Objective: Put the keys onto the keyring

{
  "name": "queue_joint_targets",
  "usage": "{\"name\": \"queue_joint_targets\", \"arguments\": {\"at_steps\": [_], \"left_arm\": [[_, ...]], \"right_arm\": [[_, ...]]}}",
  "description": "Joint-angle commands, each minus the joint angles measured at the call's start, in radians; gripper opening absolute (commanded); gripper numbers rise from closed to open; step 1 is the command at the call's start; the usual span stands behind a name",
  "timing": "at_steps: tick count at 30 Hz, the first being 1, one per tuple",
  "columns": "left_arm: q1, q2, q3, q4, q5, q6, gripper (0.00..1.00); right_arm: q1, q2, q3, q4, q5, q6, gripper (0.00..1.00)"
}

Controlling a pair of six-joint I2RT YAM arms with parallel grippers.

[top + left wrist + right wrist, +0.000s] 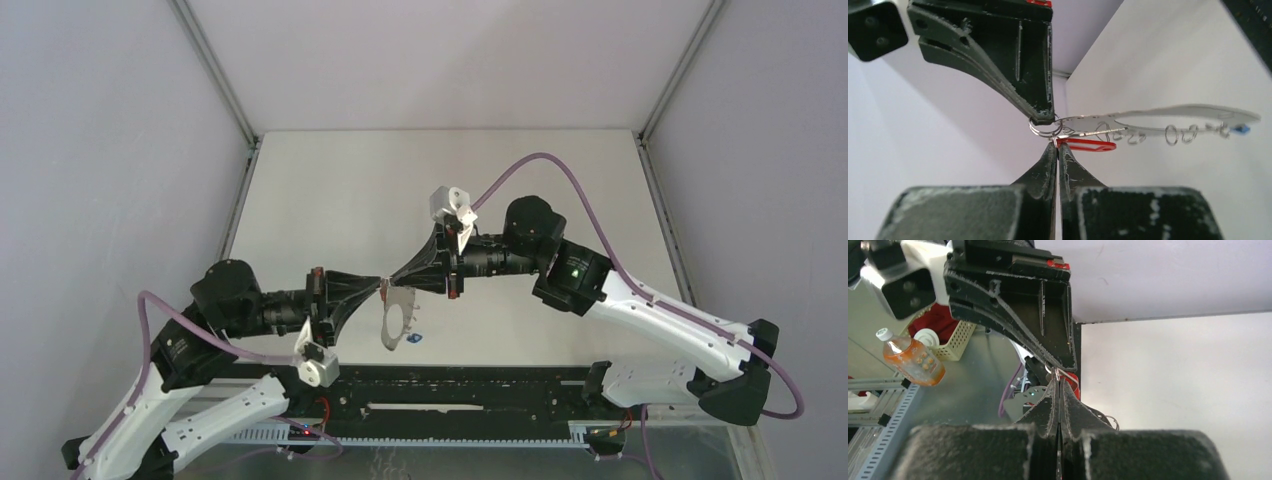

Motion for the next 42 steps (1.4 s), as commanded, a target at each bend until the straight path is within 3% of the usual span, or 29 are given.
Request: {"name": "queue_joint_targets", "arguments": {"at_steps": [1, 2, 4, 9, 17, 21, 28, 33, 42], "left_arm": [[-0.030, -0.032, -0.080, -0.016, -0.070, 0.218, 0.04], [-0.034, -0.035, -0.087, -0.002, -0.079, 0.225, 0.08], [-0.043, -0.035, -0.092, 0.018, -0.093, 0.223, 0.30], [-0.054, -0.023, -0.071, 0.018, -0.102, 0.124, 0.42], [-0.054, -0.013, 0.012, 0.058, -0.187, -0.222, 0.46], [-0.054, -0.028, 0.043, 0.100, -0.204, -0.362, 0.49], [-0.054, 0.004, 0.082, 0.092, -0.077, -0.528, 0.53], [-0.054, 0.046, 0.105, 0.159, -0.098, -0.700, 0.52], [-0.054, 0.070, 0.080, 0.174, -0.098, -0.761, 0.42]], "right_arm": [[-0.016, -0.041, -0.004, 0.196, 0.055, 0.102, 0.00], [-0.015, -0.037, -0.005, 0.203, 0.047, 0.111, 0.00], [-0.015, -0.034, -0.017, 0.221, 0.044, 0.127, 0.00], [-0.015, -0.058, -0.082, 0.317, 0.070, 0.162, 0.00], [-0.025, -0.119, -0.207, 0.479, 0.084, 0.178, 0.00], [-0.027, -0.122, -0.208, 0.436, 0.066, 0.136, 0.00], [-0.022, -0.126, -0.206, 0.401, 0.049, 0.062, 0.00], [-0.001, -0.120, -0.174, 0.322, 0.057, -0.009, 0.00], [0.011, -0.111, -0.150, 0.295, 0.056, -0.042, 0.00]]}}
